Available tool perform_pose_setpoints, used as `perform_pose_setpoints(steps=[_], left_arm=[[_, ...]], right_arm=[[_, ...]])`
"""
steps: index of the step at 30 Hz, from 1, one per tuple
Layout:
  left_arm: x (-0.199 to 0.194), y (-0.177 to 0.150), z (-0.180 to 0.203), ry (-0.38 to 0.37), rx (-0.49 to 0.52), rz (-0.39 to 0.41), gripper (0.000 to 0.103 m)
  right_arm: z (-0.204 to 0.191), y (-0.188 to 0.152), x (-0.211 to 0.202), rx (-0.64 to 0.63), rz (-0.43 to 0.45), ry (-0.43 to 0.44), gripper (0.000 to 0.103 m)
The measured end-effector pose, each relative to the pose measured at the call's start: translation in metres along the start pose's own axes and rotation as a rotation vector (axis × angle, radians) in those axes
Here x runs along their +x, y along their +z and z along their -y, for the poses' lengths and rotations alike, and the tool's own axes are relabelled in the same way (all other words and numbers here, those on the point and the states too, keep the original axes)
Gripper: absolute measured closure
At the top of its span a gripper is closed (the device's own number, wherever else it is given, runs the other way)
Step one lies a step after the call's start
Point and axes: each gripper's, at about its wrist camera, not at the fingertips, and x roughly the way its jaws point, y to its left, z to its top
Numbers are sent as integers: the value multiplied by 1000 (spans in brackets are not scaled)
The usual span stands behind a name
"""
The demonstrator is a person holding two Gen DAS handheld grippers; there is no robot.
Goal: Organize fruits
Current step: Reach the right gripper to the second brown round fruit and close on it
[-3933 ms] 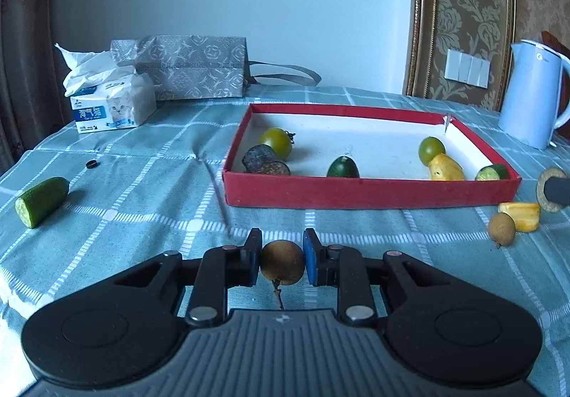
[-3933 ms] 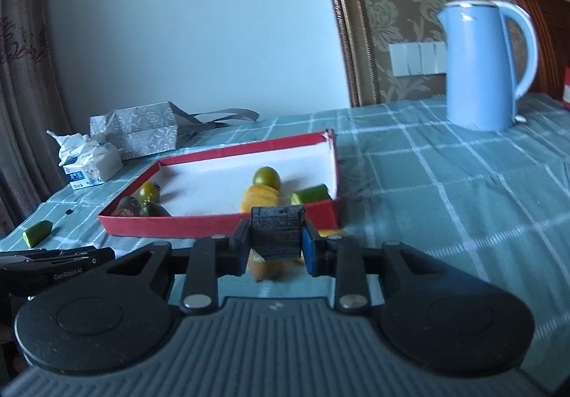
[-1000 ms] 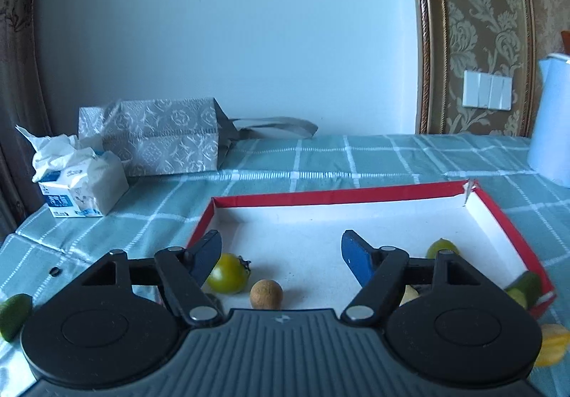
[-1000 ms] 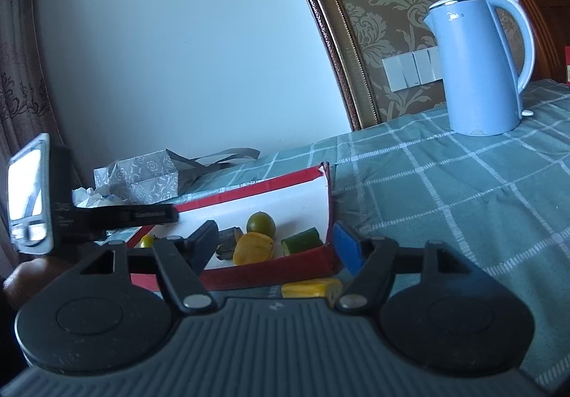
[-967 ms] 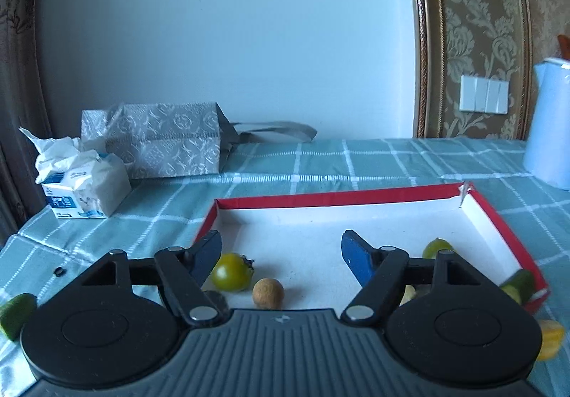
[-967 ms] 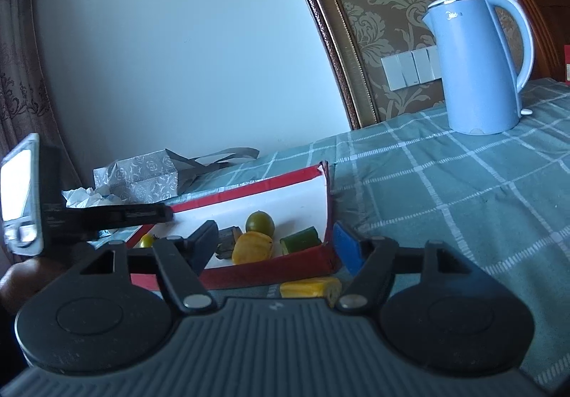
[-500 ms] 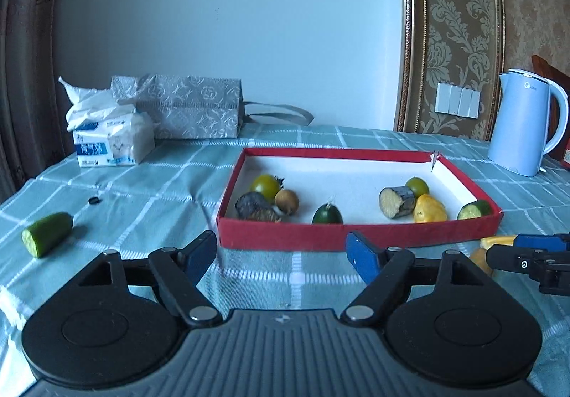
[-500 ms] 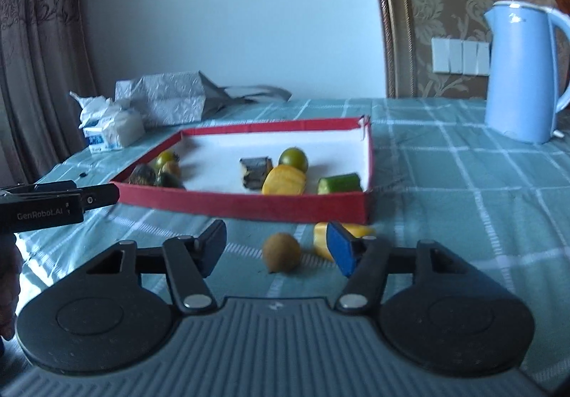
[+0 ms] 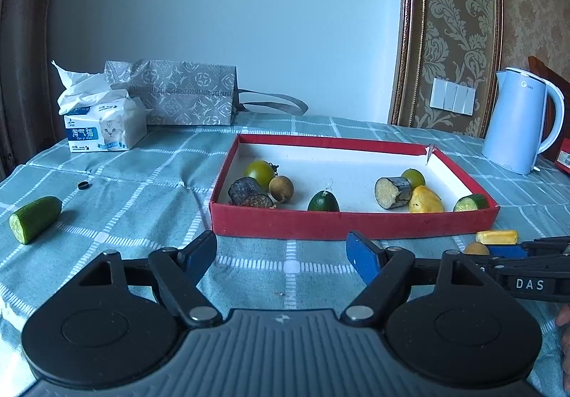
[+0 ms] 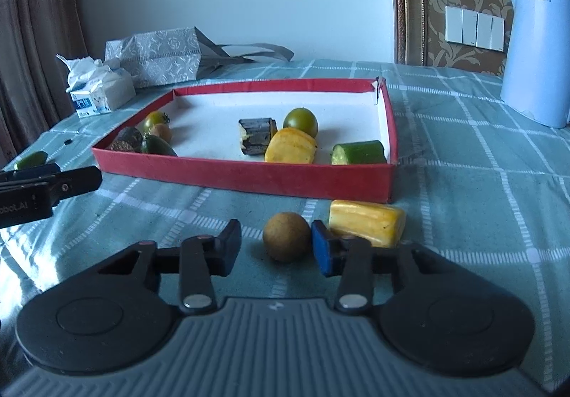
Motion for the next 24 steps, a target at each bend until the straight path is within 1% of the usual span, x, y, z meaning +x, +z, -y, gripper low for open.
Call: perform_pose_setpoints(steps=[3, 10, 14, 16, 19, 21, 24], left_arm=[[1, -1, 1, 1, 3, -7, 23], [2, 0, 2, 5, 9, -12, 23], [0, 1, 12, -5, 44, -3, 23], [0, 4, 22, -16, 63, 3, 23], [-1, 8, 53, -66, 121, 23, 23], [3, 11, 76, -108, 154, 19, 23], [12, 9, 112, -152, 206, 7, 23]], right_arm=[[0, 1, 2, -6, 0, -26, 76], [3, 1, -2, 15, 8, -14, 76], [6, 1, -27, 35, 75, 6, 76], [14, 1, -45, 47, 124, -10, 76], [40, 1, -67, 88, 188, -64, 76], [64, 0, -75, 125, 207, -117, 76], [103, -4, -82, 211, 221, -158, 76]])
